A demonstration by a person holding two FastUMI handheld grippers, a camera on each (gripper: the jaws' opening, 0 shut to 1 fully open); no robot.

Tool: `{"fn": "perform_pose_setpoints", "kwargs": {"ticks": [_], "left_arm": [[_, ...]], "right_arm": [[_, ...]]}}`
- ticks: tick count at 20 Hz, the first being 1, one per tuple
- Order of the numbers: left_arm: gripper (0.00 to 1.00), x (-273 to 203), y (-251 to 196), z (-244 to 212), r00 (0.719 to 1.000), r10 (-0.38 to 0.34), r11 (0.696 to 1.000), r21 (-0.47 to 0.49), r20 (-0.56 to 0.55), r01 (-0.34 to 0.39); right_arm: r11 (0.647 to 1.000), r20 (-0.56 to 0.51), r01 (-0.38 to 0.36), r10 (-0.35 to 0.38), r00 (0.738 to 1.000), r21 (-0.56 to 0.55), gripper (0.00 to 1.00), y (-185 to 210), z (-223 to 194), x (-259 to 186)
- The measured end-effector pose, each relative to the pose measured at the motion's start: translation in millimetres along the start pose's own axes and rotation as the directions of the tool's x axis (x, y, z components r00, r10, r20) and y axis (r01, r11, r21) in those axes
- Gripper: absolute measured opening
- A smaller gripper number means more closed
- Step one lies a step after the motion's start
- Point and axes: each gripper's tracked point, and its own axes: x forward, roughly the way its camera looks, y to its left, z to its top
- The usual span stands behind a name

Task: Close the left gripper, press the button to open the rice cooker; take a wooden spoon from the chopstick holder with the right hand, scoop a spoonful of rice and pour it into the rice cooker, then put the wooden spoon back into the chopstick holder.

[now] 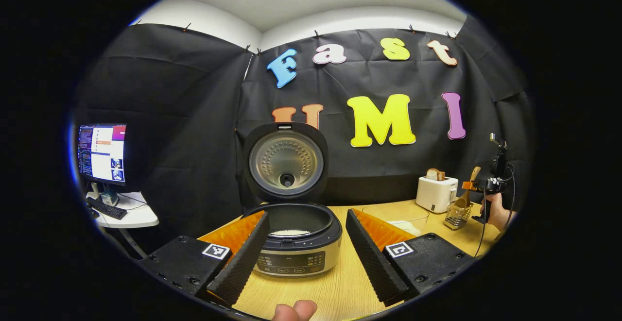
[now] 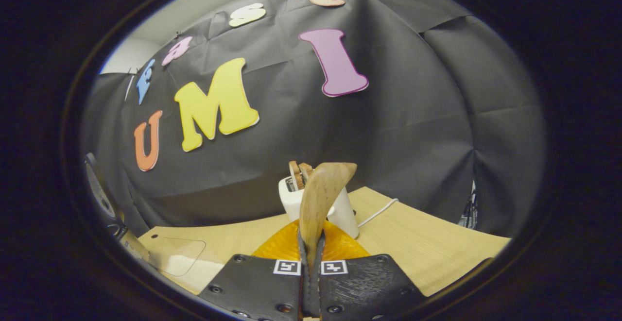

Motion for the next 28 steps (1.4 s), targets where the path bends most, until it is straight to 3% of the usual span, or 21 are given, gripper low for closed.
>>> {"fn": "perform_pose_setpoints", "kwargs": {"ticks": [6, 13, 14, 15, 16, 17, 20, 21, 23, 25, 28], "left_arm": [[1.0, -0.5, 0.7, -1.0, 1.0, -0.002, 1.0, -0.008, -0.006, 0.002], [1.0, 0.7, -2.4, -4.8, 1.0, -0.01, 1.0, -0.005, -0.018, 0.01], [1.0, 0.5, -3.6, -4.9, 1.0, -0.012, 1.0, -0.007, -0.019, 0.012], [1.0, 1.2, -4.8, -4.9, 1.0, -0.015, 1.0, -0.006, -0.018, 0.015], [1.0, 1.1, -5.5, -4.9, 1.0, -0.018, 1.0, -0.002, -0.019, 0.018], [1.0, 1.3, -5.2, -4.9, 1.0, -0.014, 1.0, 0.004, -0.019, 0.014], [1.0, -0.3, -6.9, -4.6, 1.0, -0.008, 1.0, 0.005, -0.016, 0.008], [1.0, -0.9, -7.9, -3.0, 1.0, -0.007, 1.0, 0.002, -0.013, 0.007], [1.0, -2.2, -9.6, 2.4, 1.0, -0.007, 1.0, -0.006, -0.001, 0.007], [1.0, -2.7, -9.9, 9.4, 1.0, -0.004, 1.0, -0.007, 0.006, 0.004], [1.0, 2.5, -8.3, 30.7, 0.999, 0.005, 1.0, 0.015, 0.039, -0.006]], "right_arm": [[1.0, -0.009, 0.013, -0.013, 1.0, 0.029, 0.0, -3.8, -13.7, -0.1], [0.999, -0.012, 0.019, -0.019, 1.0, 0.039, 0.11, -9.3, -14.3, 2.5], [0.999, -0.008, 0.019, -0.019, 1.0, 0.031, 0.22, -11.2, -12.6, 1.1], [0.999, -0.009, 0.02, -0.019, 1.0, 0.028, 0.17, -12.6, -11.4, 1.3], [0.999, -0.01, 0.025, -0.024, 1.0, 0.027, 0.24, -15.4, -10.1, -1.3], [0.999, -0.006, 0.024, -0.024, 1.0, 0.031, 0.42, -16.6, -8.6, -3.4], [0.998, -0.01, 0.029, -0.029, 1.0, 0.048, 0.72, -23.7, -9.1, -5.1], [0.998, -0.016, 0.036, -0.036, 0.999, 0.05, 0.74, -27.9, -10.4, -6.5], [0.996, -0.029, 0.057, -0.055, 0.998, 0.062, 0.88, -37.5, -13.4, -11.6], [0.997, -0.016, 0.052, -0.051, 0.999, 0.062, 0.82, -42.1, -10.4, -26.7], [0.998, 0.034, 0.06, -0.062, 0.998, 0.034, 0.95, -50.8, 4.9, -54.0]]}}
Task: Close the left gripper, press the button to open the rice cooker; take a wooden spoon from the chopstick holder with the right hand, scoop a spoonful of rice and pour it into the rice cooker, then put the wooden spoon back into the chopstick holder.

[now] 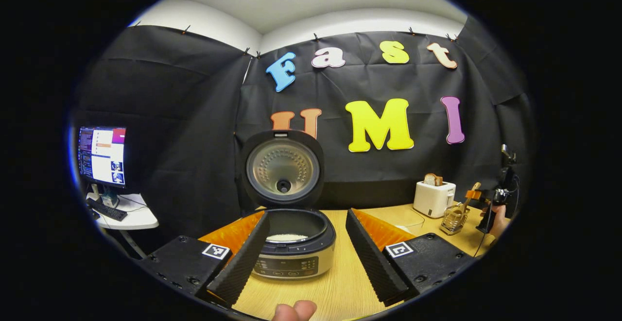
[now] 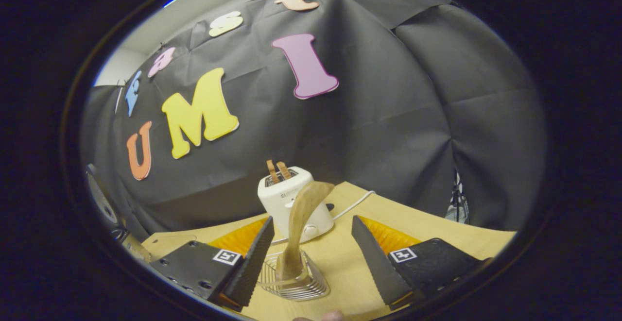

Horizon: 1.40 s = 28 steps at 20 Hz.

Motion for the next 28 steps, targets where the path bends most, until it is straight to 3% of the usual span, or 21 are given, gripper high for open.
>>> {"fn": "perform_pose_setpoints", "kwargs": {"ticks": [5, 10, 15, 18, 19, 23, 25, 26, 28], "left_arm": [[1.0, 26.5, 6.8, 46.0, 0.998, 0.023, 0.994, 0.104, 0.056, -0.029], [0.99, 61.0, -4.7, 91.4, 0.997, -0.028, 0.996, 0.082, 0.071, 0.022], [0.99, 99.2, 3.3, 125.6, 0.997, -0.043, 0.998, 0.051, 0.067, 0.04], [0.95, 128.2, 17.2, 131.2, 0.999, -0.041, 0.998, 0.041, 0.023, 0.04], [0.99, 137.3, 22.5, 132.6, 0.999, -0.039, 0.998, 0.043, 0.008, 0.039], [0.95, 179.6, 45.1, 134.6, 0.998, -0.016, 0.999, 0.046, -0.06, 0.019], [0.99, 197.7, 52.3, 141.4, 0.997, -0.019, 0.998, 0.054, -0.081, 0.023], [0.99, 208.1, 52.9, 144.5, 0.995, -0.025, 0.998, 0.054, -0.092, 0.03], [0.99, 226.6, 56.5, 143.1, 0.991, -0.027, 0.999, 0.036, -0.133, 0.032]], "right_arm": [[0.996, 0.098, -0.01, 0.019, 0.995, -0.092, 0.95, -1.1, 34.2, -54.9], [0.986, 0.134, -0.057, 0.079, 0.988, -0.157, 0.95, 14.2, 48.5, -99.9], [0.97, 0.131, -0.157, 0.184, 0.974, -0.188, 0.95, 42.7, 47.3, -129.2], [0.955, 0.121, -0.209, 0.238, 0.964, -0.211, 0.91, 54.8, 36.3, -138.0], [0.948, 0.127, -0.212, 0.247, 0.961, -0.235, 0.95, 57.6, 35.2, -142.1], [0.928, 0.126, -0.26, 0.301, 0.945, -0.267, 0.95, 78.5, 23.9, -163.4], [0.912, 0.111, -0.285, 0.329, 0.938, -0.293, 0.95, 92.0, 8.6, -174.6], [0.904, 0.104, -0.295, 0.341, 0.934, -0.311, 0.91, 98.3, 0.5, -179.8], [0.885, 0.063, -0.334, 0.372, 0.926, -0.324, 0.95, 109.7, -23.9, -180.4]]}}
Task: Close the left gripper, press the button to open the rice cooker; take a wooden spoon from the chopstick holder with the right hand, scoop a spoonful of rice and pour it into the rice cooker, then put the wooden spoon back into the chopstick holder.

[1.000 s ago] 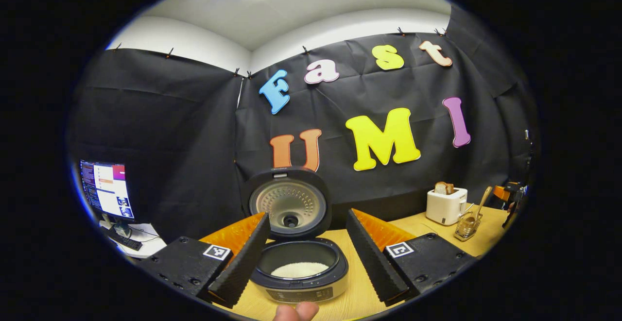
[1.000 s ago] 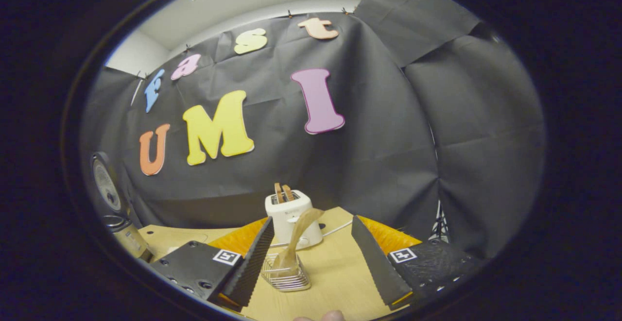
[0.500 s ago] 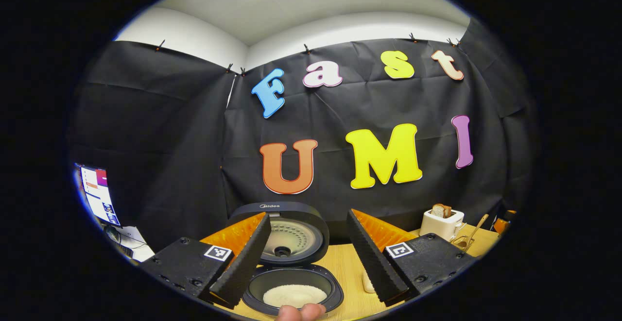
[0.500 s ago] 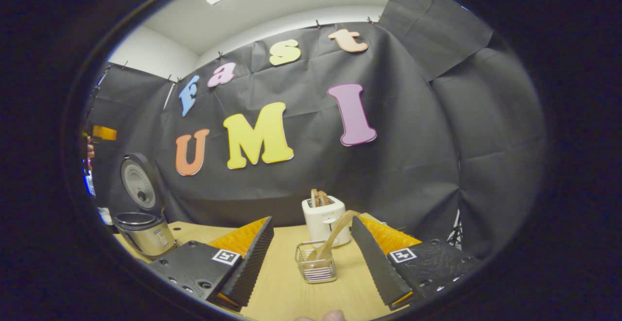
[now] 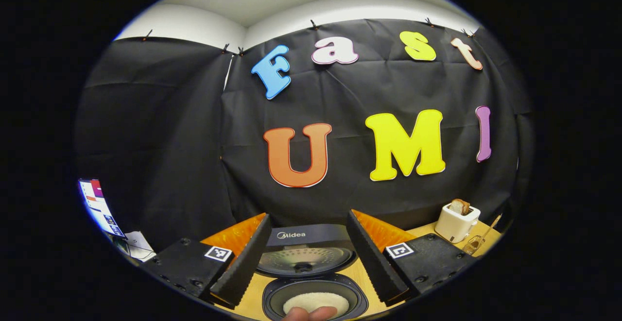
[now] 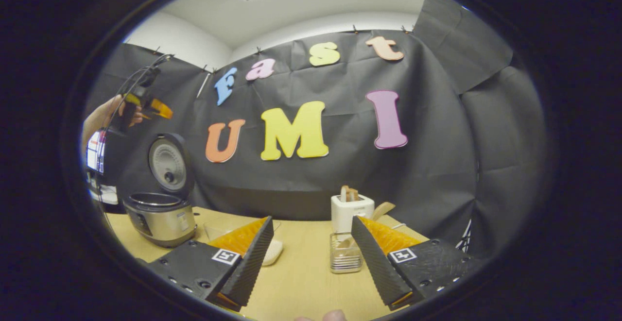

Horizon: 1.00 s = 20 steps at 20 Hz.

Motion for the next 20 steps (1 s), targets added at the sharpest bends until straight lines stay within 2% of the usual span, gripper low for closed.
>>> {"fn": "perform_pose_setpoints", "kwargs": {"ticks": [4, 5, 6, 7, 9, 11, 12, 13, 14, 15, 17, 20], "left_arm": [[0.99, 35.4, 10.3, -11.0, 0.995, 0.02, 0.992, -0.12, -0.094, -0.031], [0.99, 40.7, 14.3, -15.7, 0.993, 0.029, 0.991, -0.126, -0.114, -0.043], [0.99, 46.7, 17.1, -21.2, 0.99, 0.042, 0.992, -0.116, -0.135, -0.058], [1.0, 51.1, 21.1, -26.8, 0.987, 0.055, 0.992, -0.106, -0.152, -0.072], [0.99, 53.3, 21.5, -39.5, 0.977, 0.062, 0.991, -0.103, -0.202, -0.084], [0.98, 51.8, 21.4, -36.1, 0.98, 0.059, 0.992, -0.094, -0.188, -0.078], [0.97, 49.8, 20.6, -34.9, 0.98, 0.056, 0.992, -0.099, -0.191, -0.076], [0.99, 48.4, 20.8, -36.3, 0.979, 0.06, 0.992, -0.096, -0.193, -0.08], [1.0, 45.9, 20.0, -39.2, 0.979, 0.066, 0.992, -0.09, -0.195, -0.085], [1.0, 43.6, 18.6, -40.6, 0.979, 0.074, 0.993, -0.076, -0.192, -0.09], [1.0, 36.7, 17.5, -43.3, 0.981, 0.092, 0.994, -0.045, -0.169, -0.101], [1.0, 22.3, 10.0, -50.4, 0.984, 0.1, 0.994, -0.03, -0.145, -0.105]], "right_arm": [[0.998, -0.09, -0.062, 0.064, 0.994, 0.025, 0.95, 28.8, -36.8, -8.4], [0.997, -0.103, -0.069, 0.073, 0.992, 0.036, 0.99, 32.9, -40.8, -9.2], [0.996, -0.111, -0.071, 0.075, 0.991, 0.046, 0.92, 33.7, -43.5, -10.5], [0.996, -0.113, -0.067, 0.073, 0.991, 0.056, 0.96, 32.9, -45.1, -10.9], [0.996, -0.118, -0.057, 0.065, 0.991, 0.071, 0.96, 30.1, -47.3, -9.2], [0.995, -0.121, -0.055, 0.064, 0.991, 0.078, 0.95, 29.7, -48.5, -7.2], [0.995, -0.119, -0.057, 0.067, 0.991, 0.082, 0.92, 30.9, -47.7, -6.9], [0.995, -0.118, -0.061, 0.07, 0.99, 0.085, 0.91, 32.9, -48.2, -6.7], [0.994, -0.118, -0.068, 0.078, 0.99, 0.088, 0.95, 36.3, -48.1, -6.3], [0.993, -0.119, -0.074, 0.084, 0.989, 0.087, 0.92, 39.1, -49.7, -6.8], [0.993, -0.119, -0.088, 0.097, 0.988, 0.078, 0.91, 45.1, -51.1, -7.7], [0.991, -0.128, -0.113, 0.122, 0.984, 0.078, 0.96, 57.0, -53.5, -8.9]]}}
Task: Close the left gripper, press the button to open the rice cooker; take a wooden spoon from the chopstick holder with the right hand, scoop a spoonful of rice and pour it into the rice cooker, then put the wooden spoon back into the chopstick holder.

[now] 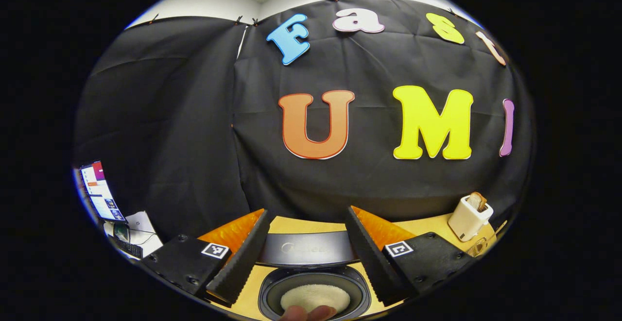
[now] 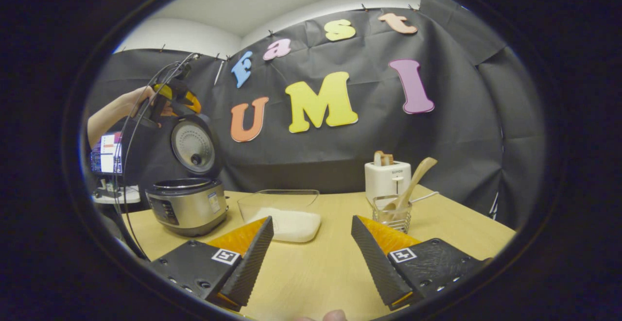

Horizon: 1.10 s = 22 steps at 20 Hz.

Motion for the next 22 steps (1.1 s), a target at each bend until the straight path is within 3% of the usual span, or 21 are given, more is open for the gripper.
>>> {"fn": "perform_pose_setpoints", "kwargs": {"ticks": [4, 5, 6, 11, 12, 13, 22], "left_arm": [[1.0, -35.8, 1.9, -21.9, 1.0, -0.024, 1.0, -0.005, 0.012, 0.024], [1.0, -42.5, 0.6, -28.3, 0.999, -0.031, 0.999, -0.007, 0.01, 0.031], [1.0, -48.3, -0.9, -35.0, 0.999, -0.038, 0.999, -0.009, 0.006, 0.038], [1.0, -79.0, -4.9, -75.6, 0.998, -0.055, 0.998, -0.022, -0.014, 0.055], [1.0, -82.2, -6.2, -81.8, 0.998, -0.054, 0.998, -0.03, -0.014, 0.053], [1.0, -86.1, -7.3, -88.8, 0.999, -0.052, 0.998, -0.031, -0.016, 0.052], [1.0, -106.7, -13.0, -149.9, 0.999, -0.038, 0.999, -0.021, -0.008, 0.038]], "right_arm": [[0.999, -0.01, -0.047, 0.047, 0.999, -0.011, 0.95, 26.5, 1.4, 4.0], [0.998, -0.012, -0.062, 0.062, 0.998, -0.013, 0.92, 35.5, 1.5, 5.1], [0.997, -0.014, -0.08, 0.08, 0.997, -0.013, 0.96, 45.7, 2.8, 5.5], [0.989, 0.0, -0.145, 0.145, 0.989, -0.028, 0.96, 83.3, 9.5, 0.2], [0.988, -0.003, -0.151, 0.15, 0.989, -0.029, 0.92, 86.9, 9.5, -1.1], [0.988, -0.006, -0.154, 0.154, 0.988, -0.034, 0.95, 89.7, 8.7, -2.6], [0.989, -0.024, -0.134, 0.133, 0.991, -0.057, 0.95, 87.0, 6.0, -19.4]]}}
